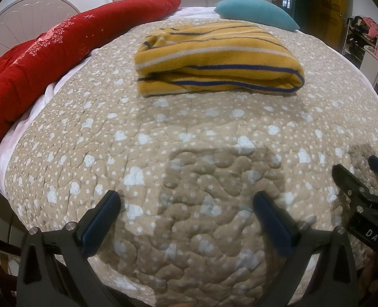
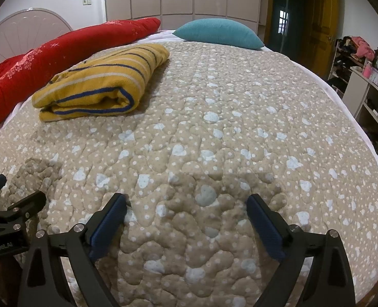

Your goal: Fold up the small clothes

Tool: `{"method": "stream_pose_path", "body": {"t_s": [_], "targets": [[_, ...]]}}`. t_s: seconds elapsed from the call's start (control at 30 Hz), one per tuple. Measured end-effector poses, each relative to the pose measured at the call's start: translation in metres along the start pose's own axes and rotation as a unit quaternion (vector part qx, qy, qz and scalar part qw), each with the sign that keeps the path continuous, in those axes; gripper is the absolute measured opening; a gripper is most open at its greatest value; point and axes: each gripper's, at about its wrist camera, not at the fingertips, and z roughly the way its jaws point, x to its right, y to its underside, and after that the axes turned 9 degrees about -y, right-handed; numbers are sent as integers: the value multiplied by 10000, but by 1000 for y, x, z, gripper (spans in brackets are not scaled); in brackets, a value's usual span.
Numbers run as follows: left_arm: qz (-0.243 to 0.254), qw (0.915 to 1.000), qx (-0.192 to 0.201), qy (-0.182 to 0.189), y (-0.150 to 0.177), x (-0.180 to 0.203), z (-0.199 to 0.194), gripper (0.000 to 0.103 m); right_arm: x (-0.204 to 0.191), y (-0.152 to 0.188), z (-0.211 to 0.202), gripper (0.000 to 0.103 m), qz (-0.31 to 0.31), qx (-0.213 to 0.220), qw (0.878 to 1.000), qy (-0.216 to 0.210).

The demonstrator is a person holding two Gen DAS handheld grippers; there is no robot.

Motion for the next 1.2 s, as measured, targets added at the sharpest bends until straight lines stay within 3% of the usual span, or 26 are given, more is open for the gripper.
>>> {"method": "stream_pose_path", "body": {"t_s": [0.93, 1.2], "targets": [[-69, 9998, 189, 1, 4, 1, -2, 103, -3, 4, -2, 101, -42, 131, 9998, 144], [-92, 9997, 204, 41, 5, 1, -3, 103, -14, 4, -14, 102, -261, 398, 9989, 7]]}}
